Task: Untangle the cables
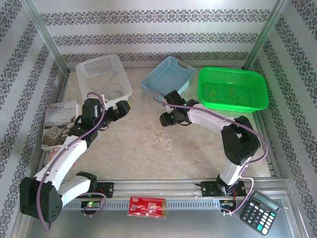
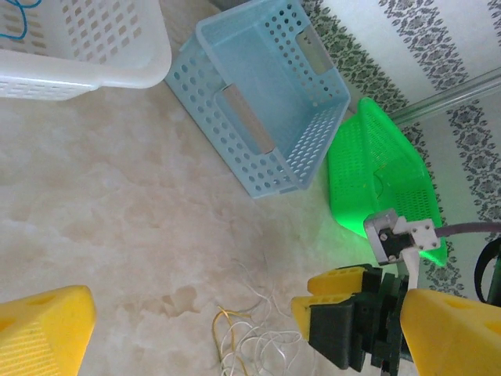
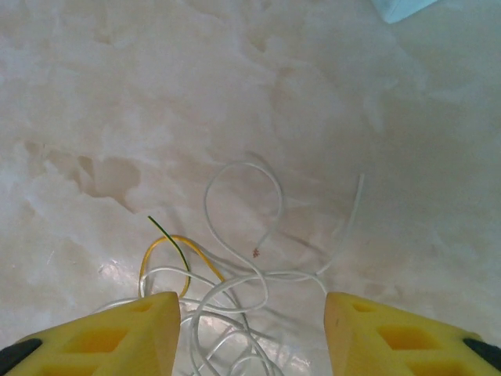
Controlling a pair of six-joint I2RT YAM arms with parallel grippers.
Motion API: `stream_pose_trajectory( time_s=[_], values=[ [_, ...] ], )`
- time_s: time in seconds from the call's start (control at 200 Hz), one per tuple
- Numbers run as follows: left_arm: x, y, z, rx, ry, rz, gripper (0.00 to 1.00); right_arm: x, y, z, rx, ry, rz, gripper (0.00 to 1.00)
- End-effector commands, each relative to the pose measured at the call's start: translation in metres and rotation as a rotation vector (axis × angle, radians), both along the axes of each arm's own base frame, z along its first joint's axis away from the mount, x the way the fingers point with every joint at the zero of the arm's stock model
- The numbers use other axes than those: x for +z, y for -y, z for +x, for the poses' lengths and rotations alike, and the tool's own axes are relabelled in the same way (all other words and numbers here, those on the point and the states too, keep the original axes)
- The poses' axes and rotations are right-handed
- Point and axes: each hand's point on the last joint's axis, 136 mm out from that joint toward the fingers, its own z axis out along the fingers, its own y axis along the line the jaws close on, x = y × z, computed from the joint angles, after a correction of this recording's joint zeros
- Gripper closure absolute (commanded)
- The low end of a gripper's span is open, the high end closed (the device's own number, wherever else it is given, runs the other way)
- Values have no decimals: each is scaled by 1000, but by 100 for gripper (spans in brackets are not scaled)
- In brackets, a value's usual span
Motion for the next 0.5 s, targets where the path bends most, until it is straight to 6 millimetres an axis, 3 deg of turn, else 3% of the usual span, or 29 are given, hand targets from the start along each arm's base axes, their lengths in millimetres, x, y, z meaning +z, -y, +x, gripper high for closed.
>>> stream_pose_trajectory(
  time_s=[0.0, 0.355, 0.495],
  values=[
    [8, 5, 4, -14, 34, -14, 0, -1, 16, -11, -56, -22, 30, 48],
    [3, 27, -4, -121, 24, -26, 0, -5, 61, -34, -304, -81, 225, 53],
    [6, 44, -7, -169, 39, -27, 0, -1, 61, -38, -330, -96, 306, 55]
  ],
)
